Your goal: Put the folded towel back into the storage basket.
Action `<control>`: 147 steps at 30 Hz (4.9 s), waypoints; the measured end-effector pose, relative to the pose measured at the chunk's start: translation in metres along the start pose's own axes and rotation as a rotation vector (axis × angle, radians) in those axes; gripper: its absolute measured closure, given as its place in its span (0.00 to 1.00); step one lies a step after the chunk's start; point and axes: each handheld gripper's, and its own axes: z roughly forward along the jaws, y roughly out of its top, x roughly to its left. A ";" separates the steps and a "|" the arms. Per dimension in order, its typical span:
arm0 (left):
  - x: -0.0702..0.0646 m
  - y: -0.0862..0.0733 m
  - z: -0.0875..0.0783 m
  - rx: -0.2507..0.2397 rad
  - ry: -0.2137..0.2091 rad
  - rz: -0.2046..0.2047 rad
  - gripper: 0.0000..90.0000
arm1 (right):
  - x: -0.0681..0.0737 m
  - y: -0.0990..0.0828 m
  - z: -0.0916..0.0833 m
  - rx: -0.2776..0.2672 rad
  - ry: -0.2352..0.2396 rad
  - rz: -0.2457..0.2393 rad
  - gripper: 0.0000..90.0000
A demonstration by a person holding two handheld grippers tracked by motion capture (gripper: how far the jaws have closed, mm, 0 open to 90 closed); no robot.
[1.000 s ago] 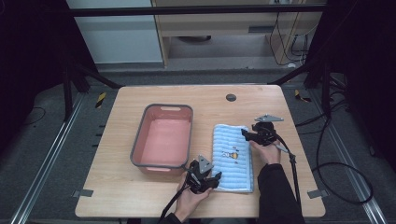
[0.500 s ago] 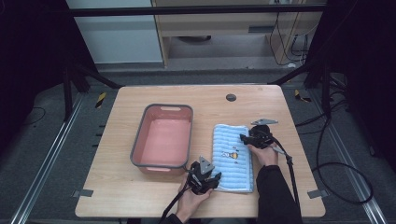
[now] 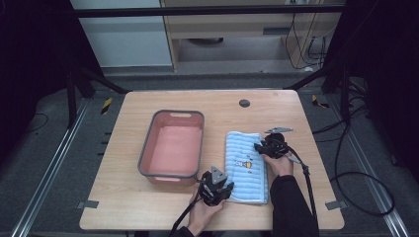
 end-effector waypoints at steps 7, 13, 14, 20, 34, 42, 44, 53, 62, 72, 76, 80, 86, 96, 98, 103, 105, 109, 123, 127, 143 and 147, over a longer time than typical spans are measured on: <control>0.000 0.000 0.000 -0.003 -0.003 -0.008 0.83 | 0.003 0.000 0.000 0.004 0.028 0.016 0.88; 0.000 0.001 -0.001 -0.011 -0.002 -0.016 0.89 | 0.003 0.001 -0.001 0.004 0.041 0.023 0.90; 0.000 0.001 -0.001 -0.011 -0.002 -0.016 0.90 | 0.002 0.001 -0.002 0.001 0.040 0.021 0.91; 0.000 0.002 -0.005 -0.034 -0.002 -0.013 0.93 | 0.004 0.004 -0.009 -0.019 0.038 0.000 0.91; -0.002 0.017 -0.031 -0.089 -0.034 0.003 0.93 | 0.011 0.018 -0.042 -0.105 0.045 -0.028 0.92; -0.001 0.026 -0.045 -0.116 -0.031 0.009 0.93 | 0.019 0.028 -0.061 -0.157 0.044 -0.043 0.92; 0.000 0.027 -0.048 -0.123 -0.031 0.010 0.93 | 0.019 0.030 -0.065 -0.173 0.042 -0.040 0.92; -0.003 0.040 -0.064 -0.155 -0.021 0.045 0.93 | 0.030 0.046 -0.089 -0.238 0.029 -0.068 0.92; 0.000 0.052 -0.082 -0.183 -0.003 0.060 0.93 | 0.045 0.060 -0.104 -0.284 0.016 -0.096 0.92; 0.008 0.064 -0.103 -0.219 0.003 0.067 0.93 | 0.059 0.079 -0.116 -0.307 0.007 -0.123 0.92; 0.012 0.069 -0.110 -0.231 0.002 0.066 0.93 | 0.064 0.087 -0.121 -0.318 0.000 -0.131 0.92; 0.015 0.070 -0.116 -0.242 0.005 0.064 0.93 | 0.068 0.093 -0.125 -0.325 -0.002 -0.135 0.92; 0.020 0.076 -0.123 -0.253 0.010 0.063 0.93 | 0.076 0.104 -0.129 -0.334 -0.004 -0.151 0.92; 0.033 0.083 -0.139 -0.272 0.028 0.065 0.93 | 0.092 0.126 -0.132 -0.348 -0.002 -0.172 0.92; 0.037 0.083 -0.143 -0.276 0.033 0.065 0.93 | 0.095 0.130 -0.131 -0.351 0.002 -0.172 0.92; 0.046 0.082 -0.151 -0.281 0.050 0.063 0.93 | 0.104 0.137 -0.126 -0.349 0.012 -0.179 0.92; 0.049 0.082 -0.155 -0.287 0.056 0.058 0.93 | 0.108 0.140 -0.123 -0.348 0.019 -0.180 0.92; 0.058 0.080 -0.163 -0.295 0.059 0.049 0.93 | 0.116 0.146 -0.117 -0.351 0.035 -0.188 0.92; 0.083 0.075 -0.182 -0.306 0.107 0.025 0.93 | 0.142 0.163 -0.097 -0.379 0.072 -0.189 0.92; 0.090 0.073 -0.186 -0.313 0.122 0.015 0.93 | 0.150 0.166 -0.092 -0.388 0.076 -0.195 0.92; 0.118 0.059 -0.196 -0.314 0.166 -0.039 0.93 | 0.177 0.181 -0.064 -0.380 0.112 -0.215 0.92; 0.121 0.058 -0.198 -0.317 0.173 -0.043 0.93 | 0.181 0.185 -0.058 -0.381 0.124 -0.213 0.92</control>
